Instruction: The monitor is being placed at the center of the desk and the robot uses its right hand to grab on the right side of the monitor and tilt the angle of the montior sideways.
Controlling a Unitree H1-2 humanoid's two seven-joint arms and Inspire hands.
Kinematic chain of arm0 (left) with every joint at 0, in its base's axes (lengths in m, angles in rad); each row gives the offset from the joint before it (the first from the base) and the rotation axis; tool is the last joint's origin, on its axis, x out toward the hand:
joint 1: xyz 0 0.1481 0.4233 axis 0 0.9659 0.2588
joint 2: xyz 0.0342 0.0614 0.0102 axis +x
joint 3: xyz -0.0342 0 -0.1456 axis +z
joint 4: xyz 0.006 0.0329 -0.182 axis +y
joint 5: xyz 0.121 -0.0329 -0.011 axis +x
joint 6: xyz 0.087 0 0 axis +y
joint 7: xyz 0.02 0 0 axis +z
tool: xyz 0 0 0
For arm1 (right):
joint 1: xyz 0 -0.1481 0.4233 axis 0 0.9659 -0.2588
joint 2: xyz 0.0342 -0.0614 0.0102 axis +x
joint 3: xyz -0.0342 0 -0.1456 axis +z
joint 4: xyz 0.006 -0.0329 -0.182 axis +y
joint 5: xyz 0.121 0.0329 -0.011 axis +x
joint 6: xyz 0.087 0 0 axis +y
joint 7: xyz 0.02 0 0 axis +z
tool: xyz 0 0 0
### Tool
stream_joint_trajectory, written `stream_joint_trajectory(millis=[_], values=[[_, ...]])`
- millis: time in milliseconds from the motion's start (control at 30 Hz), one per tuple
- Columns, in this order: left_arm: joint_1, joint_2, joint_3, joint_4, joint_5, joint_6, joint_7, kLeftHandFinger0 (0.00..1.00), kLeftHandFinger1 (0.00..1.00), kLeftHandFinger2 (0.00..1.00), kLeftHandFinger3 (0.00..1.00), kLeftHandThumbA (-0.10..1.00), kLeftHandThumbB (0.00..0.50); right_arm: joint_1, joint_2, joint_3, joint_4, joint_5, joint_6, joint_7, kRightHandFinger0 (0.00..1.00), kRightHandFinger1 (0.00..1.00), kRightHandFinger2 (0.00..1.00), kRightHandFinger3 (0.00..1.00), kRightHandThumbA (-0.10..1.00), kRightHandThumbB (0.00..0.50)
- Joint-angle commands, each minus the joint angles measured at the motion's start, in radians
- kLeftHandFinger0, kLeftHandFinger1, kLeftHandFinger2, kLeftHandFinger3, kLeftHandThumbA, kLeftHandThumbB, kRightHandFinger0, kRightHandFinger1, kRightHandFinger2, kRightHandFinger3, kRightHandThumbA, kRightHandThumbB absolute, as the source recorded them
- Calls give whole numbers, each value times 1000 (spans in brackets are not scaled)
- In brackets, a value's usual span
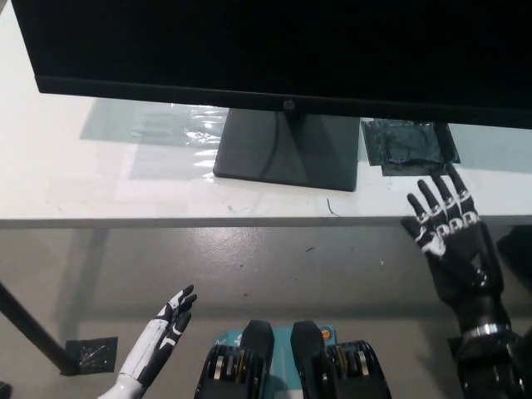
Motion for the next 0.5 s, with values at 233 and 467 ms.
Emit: stream_joint_trajectory(millis=[233,467], values=[[-26,7,-14,-17,9,-88,31,1000,1000,1000,1000,1000,268,-243,69,-232,132,485,244,64,1000,1000,1000,1000,1000,331],[-1,1,-13,-27,3,-88,25,1000,1000,1000,1000,1000,272,-273,86,-293,225,467,269,71,1000,1000,1000,1000,1000,348]])
